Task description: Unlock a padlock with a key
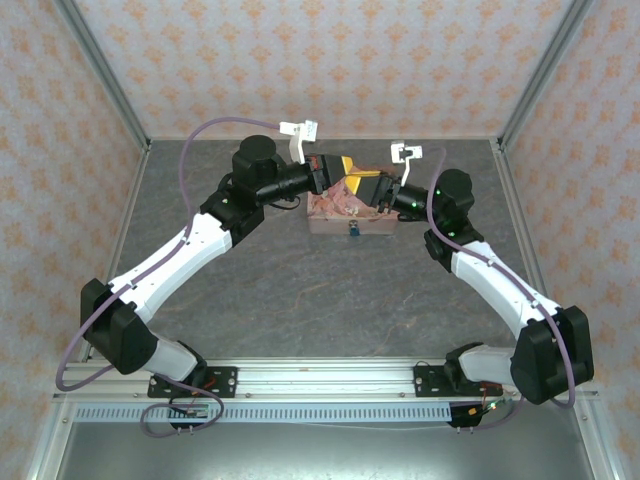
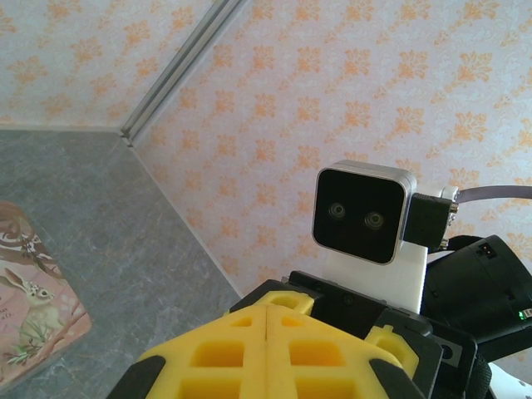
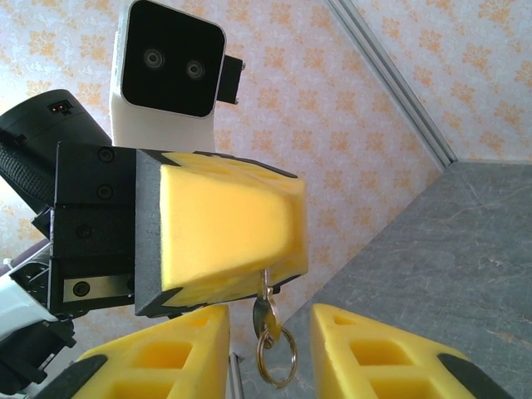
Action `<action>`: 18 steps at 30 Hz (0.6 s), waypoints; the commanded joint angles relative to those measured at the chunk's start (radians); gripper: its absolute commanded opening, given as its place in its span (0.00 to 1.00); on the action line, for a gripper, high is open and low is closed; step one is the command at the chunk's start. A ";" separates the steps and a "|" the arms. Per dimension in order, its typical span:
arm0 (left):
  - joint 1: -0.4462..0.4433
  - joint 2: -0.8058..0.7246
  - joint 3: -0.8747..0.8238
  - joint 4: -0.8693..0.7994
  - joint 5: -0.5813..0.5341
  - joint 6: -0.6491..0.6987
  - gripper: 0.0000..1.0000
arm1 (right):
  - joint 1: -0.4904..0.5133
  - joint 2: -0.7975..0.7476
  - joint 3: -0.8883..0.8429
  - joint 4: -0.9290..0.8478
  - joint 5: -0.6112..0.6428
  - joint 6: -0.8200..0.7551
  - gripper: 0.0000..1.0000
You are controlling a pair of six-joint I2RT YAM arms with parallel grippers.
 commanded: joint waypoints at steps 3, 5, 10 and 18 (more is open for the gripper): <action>-0.007 -0.020 0.017 -0.008 -0.020 0.024 0.00 | 0.006 0.003 0.041 0.053 -0.029 0.007 0.26; -0.007 -0.020 0.017 -0.011 -0.022 0.024 0.00 | 0.005 0.004 0.039 0.054 -0.028 0.008 0.24; -0.007 -0.020 0.017 -0.010 -0.023 0.024 0.00 | 0.006 0.009 0.041 0.046 -0.026 0.007 0.17; -0.007 -0.027 0.012 -0.009 -0.025 0.026 0.00 | 0.005 0.012 0.041 0.011 -0.021 -0.013 0.08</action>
